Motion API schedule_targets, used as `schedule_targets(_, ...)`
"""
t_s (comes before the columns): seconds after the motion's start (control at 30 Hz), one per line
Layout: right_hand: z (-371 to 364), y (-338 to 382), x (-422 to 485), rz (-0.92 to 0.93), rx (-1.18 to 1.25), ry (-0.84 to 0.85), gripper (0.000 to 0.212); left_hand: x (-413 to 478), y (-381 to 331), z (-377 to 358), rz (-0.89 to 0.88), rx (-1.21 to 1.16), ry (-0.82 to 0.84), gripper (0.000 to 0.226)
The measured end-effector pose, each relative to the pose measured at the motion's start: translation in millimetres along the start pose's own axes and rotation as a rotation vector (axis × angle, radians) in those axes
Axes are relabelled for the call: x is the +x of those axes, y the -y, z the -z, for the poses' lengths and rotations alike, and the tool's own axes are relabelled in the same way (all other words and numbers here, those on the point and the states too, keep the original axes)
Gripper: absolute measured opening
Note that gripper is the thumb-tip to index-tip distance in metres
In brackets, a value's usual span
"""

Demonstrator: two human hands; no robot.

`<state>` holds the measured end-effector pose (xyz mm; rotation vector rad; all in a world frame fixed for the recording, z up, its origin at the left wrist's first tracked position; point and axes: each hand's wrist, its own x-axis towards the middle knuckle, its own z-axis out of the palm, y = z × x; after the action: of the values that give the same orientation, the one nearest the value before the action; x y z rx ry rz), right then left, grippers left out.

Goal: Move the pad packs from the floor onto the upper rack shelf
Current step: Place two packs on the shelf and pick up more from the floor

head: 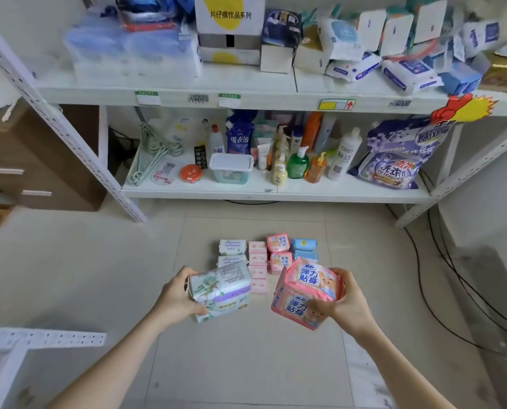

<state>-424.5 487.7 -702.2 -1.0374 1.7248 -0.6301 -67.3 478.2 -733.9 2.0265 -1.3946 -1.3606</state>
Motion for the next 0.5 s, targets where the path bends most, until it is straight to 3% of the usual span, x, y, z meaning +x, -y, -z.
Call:
schedule_targets(0.27, -69.3, -101.7, 74.3, 0.000, 0.029, 0.034, 0.074, 86.9, 126.1, -67.0, -0.003, 0.076, 0.075, 0.064)
schedule_targets(0.5, -138.7, -239.4, 169.0, 0.017, 0.011, 0.044, 0.079, 178.6, 258.6, -154.4, -0.053, 0.066, 0.078, 0.066)
